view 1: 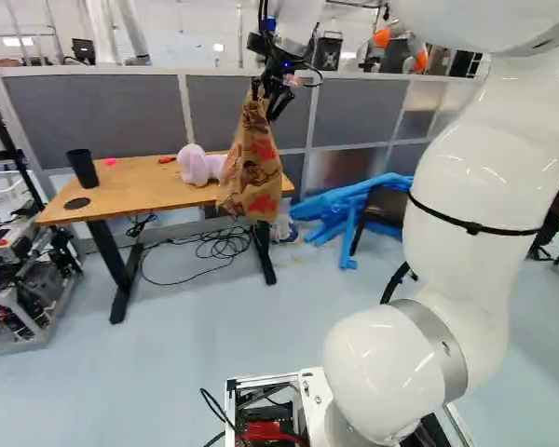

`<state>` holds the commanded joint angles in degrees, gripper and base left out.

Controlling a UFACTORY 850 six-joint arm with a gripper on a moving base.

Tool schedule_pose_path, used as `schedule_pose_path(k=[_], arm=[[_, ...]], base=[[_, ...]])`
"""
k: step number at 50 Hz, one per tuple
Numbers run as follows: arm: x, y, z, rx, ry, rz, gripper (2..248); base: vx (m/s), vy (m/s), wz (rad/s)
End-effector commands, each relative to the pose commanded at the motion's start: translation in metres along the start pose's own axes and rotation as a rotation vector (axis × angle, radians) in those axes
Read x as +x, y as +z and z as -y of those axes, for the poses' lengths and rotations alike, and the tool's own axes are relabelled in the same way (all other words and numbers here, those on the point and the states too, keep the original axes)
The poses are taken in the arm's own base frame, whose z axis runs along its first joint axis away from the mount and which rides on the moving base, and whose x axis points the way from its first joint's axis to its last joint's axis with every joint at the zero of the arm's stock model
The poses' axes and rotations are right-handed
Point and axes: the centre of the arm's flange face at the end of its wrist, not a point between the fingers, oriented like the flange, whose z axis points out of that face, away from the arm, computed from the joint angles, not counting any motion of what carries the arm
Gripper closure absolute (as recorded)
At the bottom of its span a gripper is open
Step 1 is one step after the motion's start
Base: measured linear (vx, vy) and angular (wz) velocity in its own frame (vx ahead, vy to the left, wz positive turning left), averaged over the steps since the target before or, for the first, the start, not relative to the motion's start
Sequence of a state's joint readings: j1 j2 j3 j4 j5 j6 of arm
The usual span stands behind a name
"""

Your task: Pick up the bag on the ground and place it on the table

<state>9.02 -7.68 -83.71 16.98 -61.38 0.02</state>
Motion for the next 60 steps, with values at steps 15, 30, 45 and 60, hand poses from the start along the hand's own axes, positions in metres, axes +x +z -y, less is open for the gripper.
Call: schedule_pose_path(k=[15, 30, 45, 60], arm=[[0.0, 0.0, 0.0, 0.0, 0.0, 0.0, 229], [0.0, 0.0, 0.0, 0.0, 0.0, 0.0, 229], [0.0, 0.0, 0.0, 0.0, 0.0, 0.0, 229], [0.0, 0.0, 0.0, 0.0, 0.0, 0.0, 229]], base=[[0.043, 0.311, 0.235], [0.067, 0.249, -0.023], [0.079, 0.204, 0.021], [0.113, 0.034, 0.007]])
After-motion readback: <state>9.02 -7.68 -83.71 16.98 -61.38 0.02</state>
